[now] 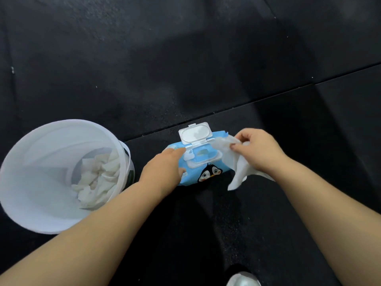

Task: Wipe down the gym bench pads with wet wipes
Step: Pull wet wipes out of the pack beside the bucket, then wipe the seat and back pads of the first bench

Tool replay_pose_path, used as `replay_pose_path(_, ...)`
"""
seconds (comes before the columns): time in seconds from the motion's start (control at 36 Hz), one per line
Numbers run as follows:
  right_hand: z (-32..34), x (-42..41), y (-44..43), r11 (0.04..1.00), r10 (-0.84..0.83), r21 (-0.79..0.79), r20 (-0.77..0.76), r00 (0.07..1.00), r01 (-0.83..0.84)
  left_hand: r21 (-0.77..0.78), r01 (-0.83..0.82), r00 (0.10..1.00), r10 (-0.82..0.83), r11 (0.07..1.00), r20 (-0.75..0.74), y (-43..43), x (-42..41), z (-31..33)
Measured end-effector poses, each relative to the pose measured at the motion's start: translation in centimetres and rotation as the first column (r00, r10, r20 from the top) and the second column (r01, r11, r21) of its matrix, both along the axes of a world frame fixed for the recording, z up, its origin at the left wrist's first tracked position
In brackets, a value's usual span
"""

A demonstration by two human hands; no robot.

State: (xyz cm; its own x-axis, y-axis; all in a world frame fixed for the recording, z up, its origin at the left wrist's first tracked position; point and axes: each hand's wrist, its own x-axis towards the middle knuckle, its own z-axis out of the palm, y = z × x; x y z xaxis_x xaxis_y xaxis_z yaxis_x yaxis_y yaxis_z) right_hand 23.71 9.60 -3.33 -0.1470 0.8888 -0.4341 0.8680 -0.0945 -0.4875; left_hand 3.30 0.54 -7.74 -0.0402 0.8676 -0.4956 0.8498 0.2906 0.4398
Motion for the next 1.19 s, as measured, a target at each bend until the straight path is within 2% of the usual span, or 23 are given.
replay_pose_path(0.08,1.4,-0.6,-0.6,0.996,0.053,-0.073,0.075,0.996,-0.047,-0.064,-0.028,0.999,0.029,0.998,0.017,-0.7,-0.3,2.2)
replay_pose_path(0.14,3.1,-1.1,-1.2,0.992,0.068,-0.111,0.058,0.996,-0.061,-0.138,-0.042,0.997,0.051,0.99,0.063,-1.1,-0.5,4.3)
replay_pose_path(0.31,12.6,-3.3,-2.5,0.974,0.081,-0.193,-0.199,0.977,-0.121,-0.23,-0.161,0.944,0.218,0.96,0.247,-2.4,-1.2,13.8)
replay_pose_path(0.47,26.7,-5.2,-3.6,0.94,0.033,-0.288,-0.461,0.887,-0.184,-0.2,-0.301,0.812,0.361,0.932,0.459,-3.1,-2.5,27.3)
replay_pose_path(0.61,38.5,-6.6,-4.3,0.933,0.025,-0.292,-0.529,0.848,-0.21,-0.196,-0.411,0.685,0.444,0.89,0.578,-4.5,-3.7,40.3)
replay_pose_path(0.69,44.8,-7.3,-4.6,0.934,0.052,-0.277,-0.522,0.851,-0.227,-0.207,-0.526,0.586,0.528,0.825,0.615,-6.1,-4.4,47.2)
replay_pose_path(0.92,57.5,-9.8,-6.0,0.926,0.199,-0.21,-0.433,0.879,-0.313,-0.181,-0.768,0.419,0.696,0.614,0.583,-11.4,-6.0,61.4)
replay_pose_path(1.0,60.4,-10.9,-6.9,0.925,0.21,-0.209,-0.413,0.886,-0.316,-0.153,-0.836,0.352,0.73,0.527,0.585,-14.0,-6.3,64.8)
replay_pose_path(1.14,63.5,-13.1,-8.6,0.896,0.218,-0.285,-0.388,0.896,-0.341,-0.12,-0.938,0.201,0.795,0.324,0.572,-18.6,-7.0,68.0)
replay_pose_path(1.19,64.6,-14.5,-9.8,0.891,0.219,-0.281,-0.423,0.879,-0.357,-0.114,-0.96,0.146,0.804,0.256,0.576,-20.2,-7.7,69.1)
